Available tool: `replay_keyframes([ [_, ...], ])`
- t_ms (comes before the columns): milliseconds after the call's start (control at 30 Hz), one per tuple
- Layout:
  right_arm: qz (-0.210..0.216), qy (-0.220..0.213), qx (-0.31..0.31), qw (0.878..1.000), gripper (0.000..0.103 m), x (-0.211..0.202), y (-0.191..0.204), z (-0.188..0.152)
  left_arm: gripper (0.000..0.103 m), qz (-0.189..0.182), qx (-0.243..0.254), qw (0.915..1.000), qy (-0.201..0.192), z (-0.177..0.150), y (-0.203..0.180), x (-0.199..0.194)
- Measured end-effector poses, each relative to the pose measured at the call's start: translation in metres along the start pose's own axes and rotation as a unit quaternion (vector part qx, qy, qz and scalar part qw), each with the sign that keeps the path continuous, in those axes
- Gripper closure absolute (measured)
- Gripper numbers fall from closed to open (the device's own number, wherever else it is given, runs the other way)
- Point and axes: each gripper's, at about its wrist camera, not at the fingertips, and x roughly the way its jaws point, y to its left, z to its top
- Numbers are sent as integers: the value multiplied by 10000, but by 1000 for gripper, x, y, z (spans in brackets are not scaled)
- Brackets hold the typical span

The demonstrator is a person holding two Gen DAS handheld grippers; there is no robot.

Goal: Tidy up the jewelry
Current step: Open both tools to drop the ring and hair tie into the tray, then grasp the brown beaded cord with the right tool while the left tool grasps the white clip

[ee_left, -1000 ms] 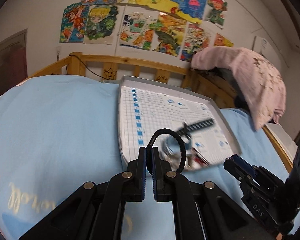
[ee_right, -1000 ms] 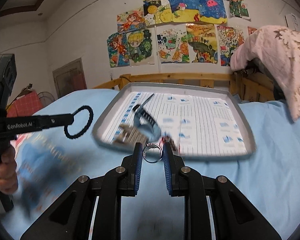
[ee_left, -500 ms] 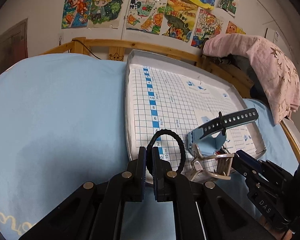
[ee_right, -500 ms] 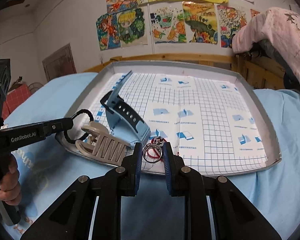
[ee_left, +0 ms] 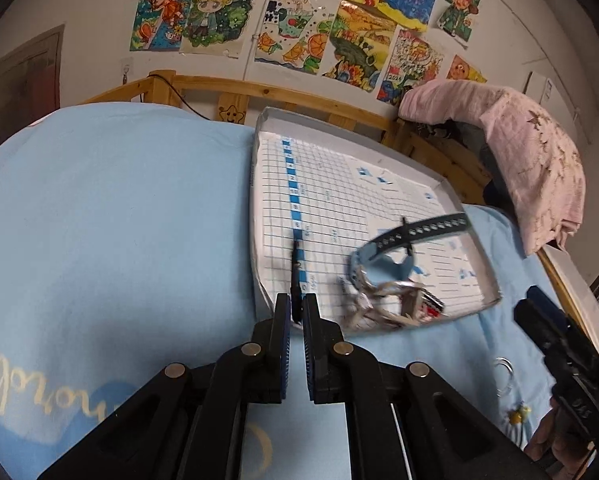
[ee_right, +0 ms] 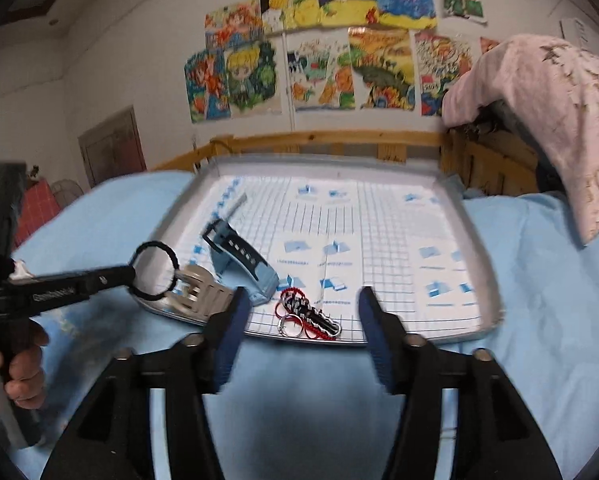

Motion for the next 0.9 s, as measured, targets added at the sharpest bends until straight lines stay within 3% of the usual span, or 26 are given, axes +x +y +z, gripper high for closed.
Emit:
replay_keyframes([
  [167,-30,-403,-105,9991,39,-42,-2,2,96,-61,167,9998,-123,-12,-14,-25],
  [200,-38,-490,-108,9987,37,-53,-3,1,92,-90,197,9996,-165,-15,-16,-30],
  [267,-51,-601,-88,9981,32,-67,-6,-2,74,-49,228,9995,-224,-17,-20,-37],
  [333,-63,-718,-80,9974,31,-81,-9,-5,45,22,238,9991,-339,-19,-23,-44],
  [400,-69,-781,-32,9969,31,-93,-14,-7,43,74,251,9982,-549,-20,-25,-51],
  [567,-16,-754,108,9971,31,-108,-21,-16,38,-38,140,9985,-536,-19,-22,-55],
  [633,6,-724,112,9973,31,-109,-21,-21,8,-15,162,9970,-751,-25,-22,-64],
  [667,19,-746,93,9972,31,-112,-20,-25,4,0,186,9954,-944,-30,-22,-72],
  [767,18,-886,87,9960,28,-125,-17,-38,0,-145,289,9889,-1450,-48,-22,-93],
  [833,40,-1025,184,9946,19,-136,-18,-48,0,-199,341,9870,-1558,-62,-23,-105],
  [900,51,-1131,194,9934,18,-146,-17,-57,0,-201,408,9864,-1580,-72,-25,-113],
])
